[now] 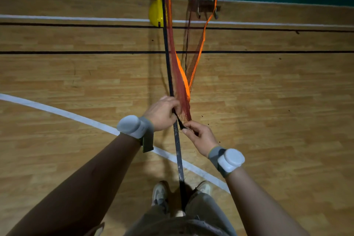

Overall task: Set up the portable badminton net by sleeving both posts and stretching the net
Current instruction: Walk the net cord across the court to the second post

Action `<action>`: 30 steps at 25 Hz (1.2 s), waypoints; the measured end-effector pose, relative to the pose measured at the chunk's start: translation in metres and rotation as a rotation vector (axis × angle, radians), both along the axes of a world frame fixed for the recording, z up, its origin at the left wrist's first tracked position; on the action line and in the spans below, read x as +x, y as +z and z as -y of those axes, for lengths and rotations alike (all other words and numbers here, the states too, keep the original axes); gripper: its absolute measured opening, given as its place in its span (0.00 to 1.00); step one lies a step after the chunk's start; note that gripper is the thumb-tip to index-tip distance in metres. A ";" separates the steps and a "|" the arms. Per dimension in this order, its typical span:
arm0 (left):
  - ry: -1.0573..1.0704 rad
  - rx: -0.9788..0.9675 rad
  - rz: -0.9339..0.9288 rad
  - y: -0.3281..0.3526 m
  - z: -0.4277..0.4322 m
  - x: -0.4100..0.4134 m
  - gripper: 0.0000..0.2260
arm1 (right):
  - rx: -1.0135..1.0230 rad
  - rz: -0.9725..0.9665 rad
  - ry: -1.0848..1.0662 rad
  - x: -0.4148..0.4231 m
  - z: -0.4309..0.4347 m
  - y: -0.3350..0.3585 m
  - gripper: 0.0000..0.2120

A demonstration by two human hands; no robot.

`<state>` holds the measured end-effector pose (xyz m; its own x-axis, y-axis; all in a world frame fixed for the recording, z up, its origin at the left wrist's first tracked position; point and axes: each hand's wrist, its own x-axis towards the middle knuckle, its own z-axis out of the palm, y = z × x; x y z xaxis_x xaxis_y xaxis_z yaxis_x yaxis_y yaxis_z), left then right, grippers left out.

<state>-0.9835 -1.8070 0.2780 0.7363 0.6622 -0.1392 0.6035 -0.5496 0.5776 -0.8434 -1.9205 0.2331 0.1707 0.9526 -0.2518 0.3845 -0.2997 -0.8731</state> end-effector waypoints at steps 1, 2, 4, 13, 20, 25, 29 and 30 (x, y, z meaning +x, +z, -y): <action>-0.052 -0.018 -0.019 -0.001 0.004 0.004 0.10 | -0.009 -0.022 -0.032 0.001 0.001 -0.001 0.08; -0.099 -0.028 -0.028 -0.002 0.008 0.008 0.13 | -0.016 -0.040 -0.058 0.003 0.001 -0.001 0.10; -0.152 -0.040 -0.021 -0.003 0.017 0.016 0.16 | -0.018 -0.063 -0.081 0.008 0.002 0.000 0.11; -0.131 -0.038 0.046 0.017 0.025 0.022 0.06 | -0.032 0.089 -0.092 0.036 0.017 0.005 0.17; -0.028 -0.045 0.123 0.034 0.027 0.016 0.05 | 0.012 0.088 -0.115 0.048 0.027 0.006 0.11; 0.038 -0.042 0.085 0.027 0.033 0.020 0.05 | 0.085 -0.023 -0.115 0.057 0.038 0.022 0.07; 0.064 -0.023 0.065 0.025 0.045 0.026 0.05 | 0.121 0.028 -0.120 0.068 0.054 0.036 0.05; 0.053 -0.008 0.037 0.025 0.052 0.030 0.06 | 0.105 0.007 -0.113 0.070 0.061 0.038 0.05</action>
